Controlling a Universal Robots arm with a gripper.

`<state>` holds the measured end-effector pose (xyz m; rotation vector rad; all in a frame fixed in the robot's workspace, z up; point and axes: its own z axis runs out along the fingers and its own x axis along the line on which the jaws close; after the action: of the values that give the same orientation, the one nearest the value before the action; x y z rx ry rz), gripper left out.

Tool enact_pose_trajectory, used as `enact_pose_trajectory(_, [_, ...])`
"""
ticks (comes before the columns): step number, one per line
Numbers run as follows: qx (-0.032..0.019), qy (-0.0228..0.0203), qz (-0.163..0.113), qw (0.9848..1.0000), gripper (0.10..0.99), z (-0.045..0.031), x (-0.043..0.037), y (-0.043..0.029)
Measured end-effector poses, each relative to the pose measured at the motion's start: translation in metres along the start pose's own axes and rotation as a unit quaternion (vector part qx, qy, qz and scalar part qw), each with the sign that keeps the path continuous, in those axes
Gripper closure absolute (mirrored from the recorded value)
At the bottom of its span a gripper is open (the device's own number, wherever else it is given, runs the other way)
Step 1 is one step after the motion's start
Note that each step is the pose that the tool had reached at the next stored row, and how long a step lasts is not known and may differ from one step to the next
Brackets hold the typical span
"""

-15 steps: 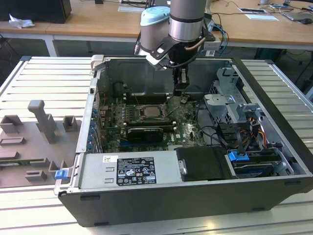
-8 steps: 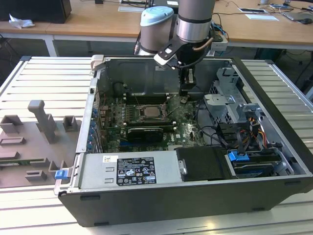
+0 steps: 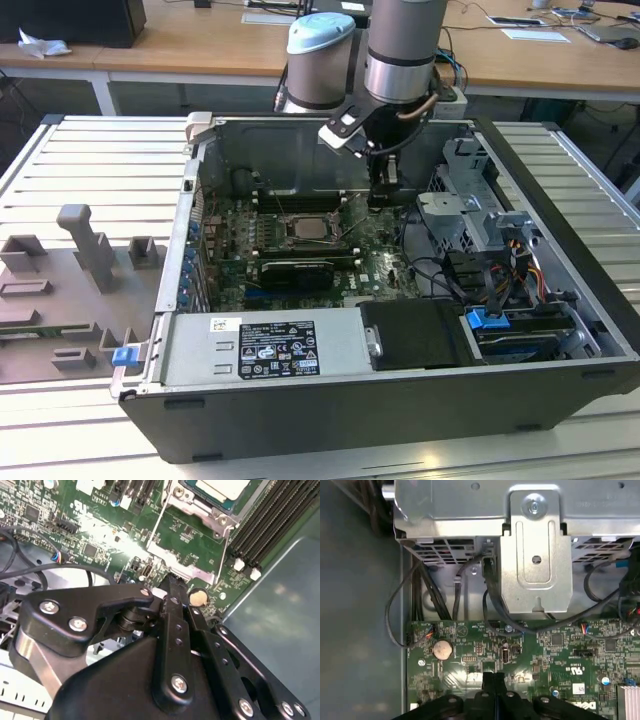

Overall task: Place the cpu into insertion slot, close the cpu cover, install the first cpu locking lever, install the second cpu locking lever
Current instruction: 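Close the cpu cover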

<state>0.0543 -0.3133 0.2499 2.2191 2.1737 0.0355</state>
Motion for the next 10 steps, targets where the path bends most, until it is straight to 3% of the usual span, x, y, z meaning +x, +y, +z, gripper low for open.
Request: enact_pose_trajectory(10, [0.0034,-0.0001,0.0,1.0,0.98,0.0041,-0.0008,-0.0003])
